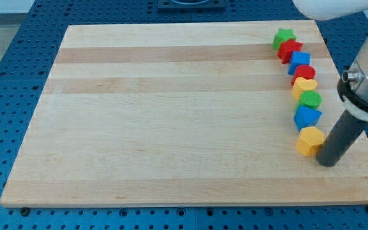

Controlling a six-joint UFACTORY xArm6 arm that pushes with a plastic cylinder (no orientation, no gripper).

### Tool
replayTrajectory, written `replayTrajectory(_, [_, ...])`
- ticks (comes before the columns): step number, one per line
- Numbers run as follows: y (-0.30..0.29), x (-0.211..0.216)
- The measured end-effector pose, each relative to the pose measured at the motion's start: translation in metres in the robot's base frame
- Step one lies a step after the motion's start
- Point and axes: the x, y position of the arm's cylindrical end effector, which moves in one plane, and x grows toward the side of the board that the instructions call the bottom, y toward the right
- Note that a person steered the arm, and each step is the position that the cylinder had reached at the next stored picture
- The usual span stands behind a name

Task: Adjust the yellow hexagon and blue triangle at the bottom side of the green circle

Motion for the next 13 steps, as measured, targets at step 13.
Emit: replayTrajectory(13, [-0.087,-0.05])
